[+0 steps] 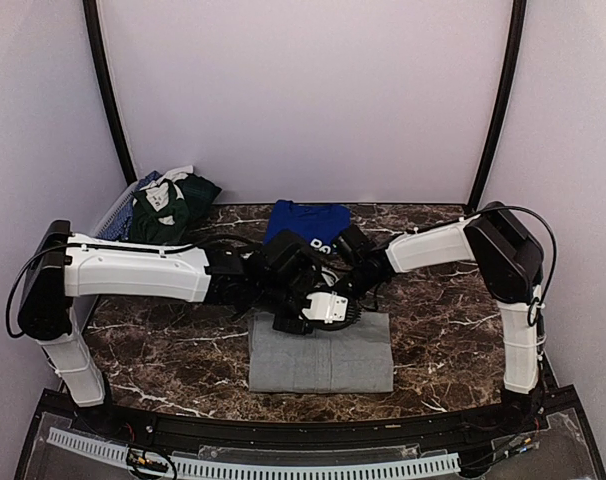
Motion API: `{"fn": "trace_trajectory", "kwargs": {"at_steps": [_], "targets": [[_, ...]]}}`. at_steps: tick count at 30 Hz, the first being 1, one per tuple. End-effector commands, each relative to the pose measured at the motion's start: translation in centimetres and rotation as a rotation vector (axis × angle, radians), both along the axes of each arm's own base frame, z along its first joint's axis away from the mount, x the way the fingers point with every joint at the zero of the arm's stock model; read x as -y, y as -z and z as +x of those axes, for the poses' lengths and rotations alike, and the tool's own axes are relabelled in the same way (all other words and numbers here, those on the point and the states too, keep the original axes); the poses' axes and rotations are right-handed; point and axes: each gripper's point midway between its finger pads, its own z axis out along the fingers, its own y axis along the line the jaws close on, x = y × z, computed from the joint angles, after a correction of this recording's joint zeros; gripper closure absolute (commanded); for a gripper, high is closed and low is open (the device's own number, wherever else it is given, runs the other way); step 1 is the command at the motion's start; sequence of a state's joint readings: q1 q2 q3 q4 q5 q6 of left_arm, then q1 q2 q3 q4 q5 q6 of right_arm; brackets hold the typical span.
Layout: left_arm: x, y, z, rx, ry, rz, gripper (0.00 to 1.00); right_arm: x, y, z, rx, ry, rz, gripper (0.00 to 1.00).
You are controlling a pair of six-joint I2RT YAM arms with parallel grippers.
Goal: Fold and stack the mixed laundry pile
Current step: Fold the 2/3-rectangle-folded shirt at the center of the board.
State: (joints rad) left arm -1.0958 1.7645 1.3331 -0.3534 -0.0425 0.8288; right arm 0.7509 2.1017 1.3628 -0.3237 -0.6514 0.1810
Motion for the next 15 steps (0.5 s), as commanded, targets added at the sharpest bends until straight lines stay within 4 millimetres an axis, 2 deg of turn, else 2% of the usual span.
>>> {"fn": "trace_trajectory", "kwargs": {"at_steps": [1, 5, 9, 12, 15], "targets": [[0.6, -0.4, 2.7, 0.167, 0.004, -0.038, 1.0, -0.1, -0.7, -0.7, -0.028, -0.003, 0.005, 0.66], [0.2, 1.2, 3.0, 0.186, 0.009, -0.026, 1.0, 0.8, -2.3, 1.7, 0.004, 0.061, 0.002, 0.61], [-0.6, 3.4, 3.0, 0.205, 0.008, -0.008, 1.0, 1.0, -5.1, 3.8, 0.071, 0.095, 0.001, 0.58], [-0.3, 3.5, 3.3, 0.23, -0.001, -0.035, 1.0, 1.3, -6.3, 5.5, 0.102, 0.123, 0.011, 0.57], [-0.4, 3.6, 3.2, 0.224, -0.001, -0.037, 1.0, 1.3, -6.1, 6.6, 0.106, 0.124, 0.009, 0.58]]}}
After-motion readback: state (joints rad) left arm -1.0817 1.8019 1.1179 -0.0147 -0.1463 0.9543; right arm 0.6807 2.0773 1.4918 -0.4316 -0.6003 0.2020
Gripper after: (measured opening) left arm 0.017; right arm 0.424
